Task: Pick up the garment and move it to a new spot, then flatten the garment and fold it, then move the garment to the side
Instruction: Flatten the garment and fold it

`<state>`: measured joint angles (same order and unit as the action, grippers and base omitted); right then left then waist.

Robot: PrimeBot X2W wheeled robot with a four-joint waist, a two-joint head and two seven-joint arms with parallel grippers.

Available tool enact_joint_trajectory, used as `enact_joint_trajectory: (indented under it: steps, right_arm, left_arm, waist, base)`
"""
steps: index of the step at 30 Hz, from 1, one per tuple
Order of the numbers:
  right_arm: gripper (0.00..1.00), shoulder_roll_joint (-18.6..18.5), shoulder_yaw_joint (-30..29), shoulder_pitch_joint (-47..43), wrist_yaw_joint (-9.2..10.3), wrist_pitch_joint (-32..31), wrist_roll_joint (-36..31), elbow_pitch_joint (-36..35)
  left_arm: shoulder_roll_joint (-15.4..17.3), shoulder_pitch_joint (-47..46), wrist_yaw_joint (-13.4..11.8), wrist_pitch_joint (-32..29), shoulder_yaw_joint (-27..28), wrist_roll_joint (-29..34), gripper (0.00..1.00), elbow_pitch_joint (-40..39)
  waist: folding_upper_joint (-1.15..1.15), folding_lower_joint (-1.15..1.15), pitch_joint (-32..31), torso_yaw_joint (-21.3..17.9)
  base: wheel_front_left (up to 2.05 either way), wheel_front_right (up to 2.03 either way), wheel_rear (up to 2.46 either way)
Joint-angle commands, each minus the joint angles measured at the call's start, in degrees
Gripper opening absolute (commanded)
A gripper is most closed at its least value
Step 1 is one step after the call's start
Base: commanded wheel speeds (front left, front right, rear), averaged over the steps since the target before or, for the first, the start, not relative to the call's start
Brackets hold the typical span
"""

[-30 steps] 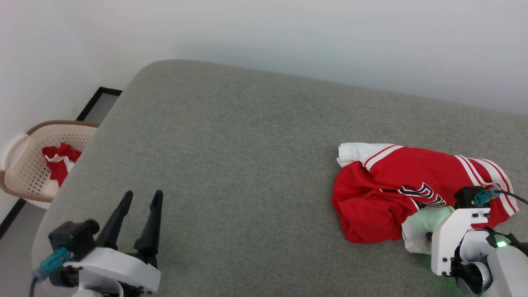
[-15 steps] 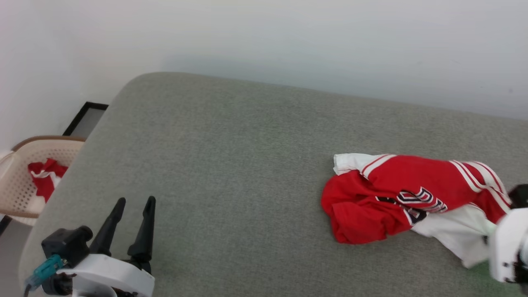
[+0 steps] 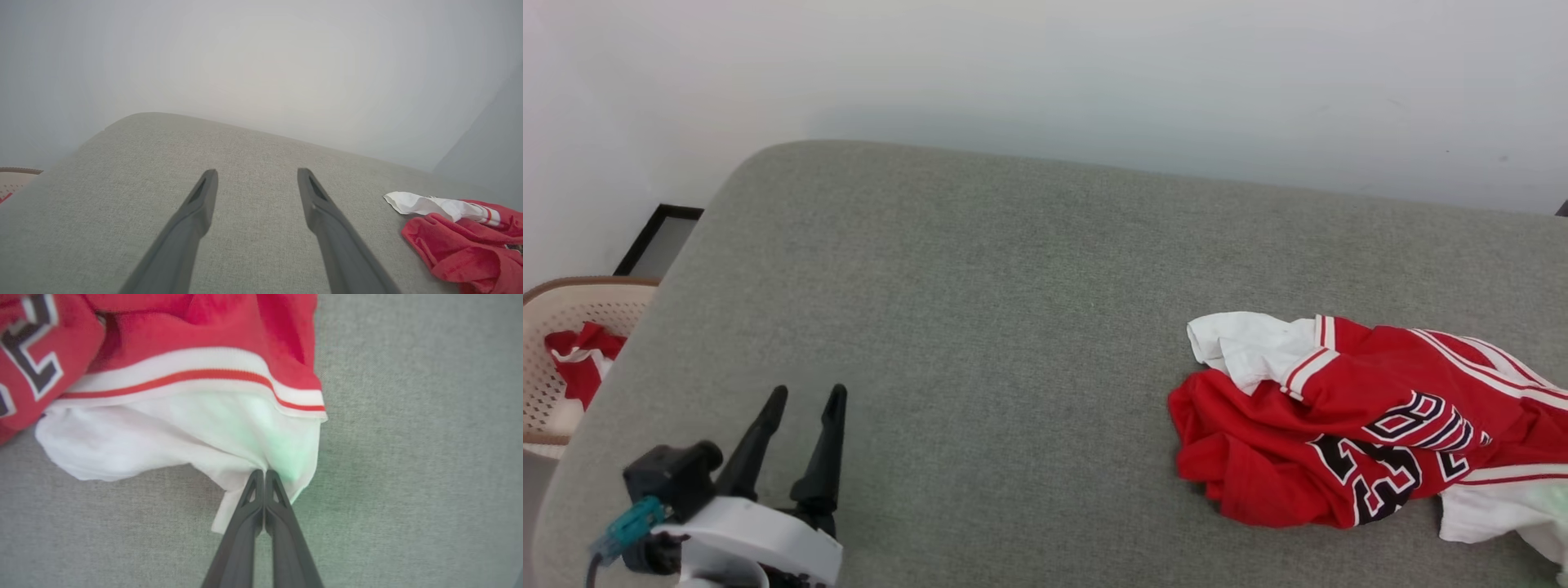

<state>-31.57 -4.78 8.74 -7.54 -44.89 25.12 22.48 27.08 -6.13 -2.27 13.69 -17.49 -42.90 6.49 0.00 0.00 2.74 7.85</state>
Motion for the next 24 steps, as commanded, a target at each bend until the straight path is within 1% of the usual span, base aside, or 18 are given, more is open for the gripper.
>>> enact_joint_trajectory:
  steps: [1, 2, 5, 8, 10, 15, 19, 22, 24]
  right_arm:
    - [0.84, 1.22, -0.27, 0.09, 0.10, 1.24, 0.06, 0.90]
    - [1.00, 1.52, -0.42, 0.54, 0.10, 1.62, -0.34, 1.40]
    - [1.00, 3.13, -0.87, 1.93, 0.09, 1.96, -0.75, 1.82]
    - [1.00, 4.25, -1.49, 2.82, 0.10, 1.18, -0.74, 0.43]
    - [1.00, 4.68, -2.08, 3.12, 0.10, 1.03, -0.72, -1.46]
    - [1.00, 6.63, -3.76, 1.64, 0.09, 3.35, -0.61, -8.56]
    - [1.00, 9.77, -5.84, 0.40, 0.10, 8.99, -2.16, -14.39]
    - [1.00, 12.31, -6.84, 0.17, 0.09, 15.97, -4.29, -17.96]
    - [1.00, 13.51, -6.26, -0.20, 0.09, 21.30, -5.67, -19.98]
  left_arm:
    - [0.04, -0.93, 0.32, -0.20, -0.33, 0.44, 1.00, 0.22]
    - [0.14, -1.20, 0.37, -0.44, -0.52, 0.61, 1.00, 0.32]
    - [0.77, -2.34, 0.38, -1.50, -0.92, 0.90, 1.00, 0.19]
    - [1.48, -3.72, 0.61, -3.13, -1.50, 1.29, 1.00, -0.20]
    - [1.89, -4.83, 0.91, -4.69, -2.07, 1.21, 1.00, -0.48]
    - [3.02, -9.00, 1.90, -9.93, -4.11, 1.73, 1.00, -0.83]
    - [3.34, -14.29, 3.71, -14.85, -6.44, 2.16, 1.00, 0.51]
    - [2.94, -18.62, 5.31, -18.96, -8.04, 1.40, 1.00, 2.40]
    - [2.70, -21.44, 6.34, -22.00, -9.61, 1.26, 1.00, 4.01]
  waist:
    - [0.00, 0.00, 0.04, -0.25]
    - [0.00, 0.00, 0.08, -0.36]
    - [0.00, 0.00, 0.10, -1.09]
    - [0.00, 0.00, -0.11, -2.11]
    - [0.00, 0.00, -0.37, -2.91]
    - [0.00, 0.00, -0.96, -5.40]
    - [0.00, 0.00, -0.98, -7.81]
    - [0.00, 0.00, -0.78, -9.89]
    - [0.00, 0.00, -0.57, -11.37]
  base:
    - [0.00, 0.00, 0.00]
    - [0.00, 0.00, 0.00]
    - [0.00, 0.00, 0.00]
    - [0.00, 0.00, 0.00]
    - [0.00, 0.00, 0.00]
    - [0.00, 0.00, 0.00]
    - [0.00, 0.00, 0.00]
    - [0.00, 0.00, 0.00]
    - [0.00, 0.00, 0.00]
